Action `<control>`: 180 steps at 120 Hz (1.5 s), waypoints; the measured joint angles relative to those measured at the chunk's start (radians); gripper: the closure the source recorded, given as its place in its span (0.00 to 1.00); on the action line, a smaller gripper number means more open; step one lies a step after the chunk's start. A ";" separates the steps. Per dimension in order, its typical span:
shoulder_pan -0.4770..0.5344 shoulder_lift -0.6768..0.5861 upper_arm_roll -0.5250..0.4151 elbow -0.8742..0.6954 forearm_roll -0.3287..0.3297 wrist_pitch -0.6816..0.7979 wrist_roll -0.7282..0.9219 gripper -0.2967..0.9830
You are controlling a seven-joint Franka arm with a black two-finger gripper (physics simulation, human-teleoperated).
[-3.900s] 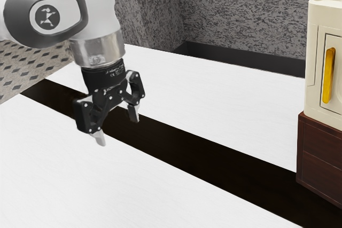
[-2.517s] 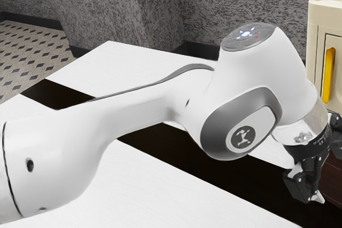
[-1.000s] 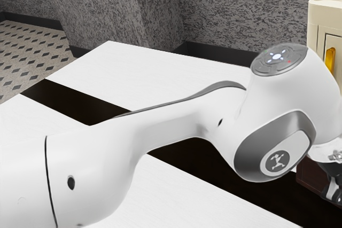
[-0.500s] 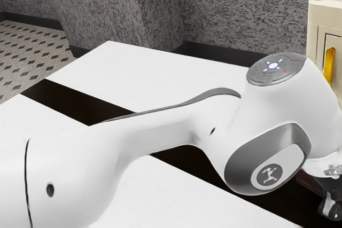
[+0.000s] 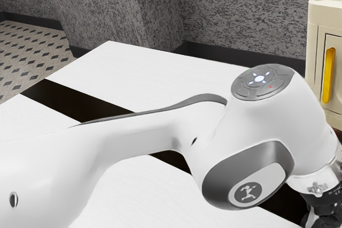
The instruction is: Pull the drawer handle with one arm to open the drawer
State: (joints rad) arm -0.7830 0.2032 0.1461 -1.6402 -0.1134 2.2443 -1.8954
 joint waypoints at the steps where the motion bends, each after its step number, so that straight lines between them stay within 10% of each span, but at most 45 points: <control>1: 0.000 -0.001 0.000 -0.001 0.001 0.000 0.000 0.79; 180: -0.085 -0.219 0.026 -0.249 0.043 0.009 -0.013 0.77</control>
State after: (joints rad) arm -0.8678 -0.0160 0.1718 -1.8887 -0.0700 2.2537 -1.9088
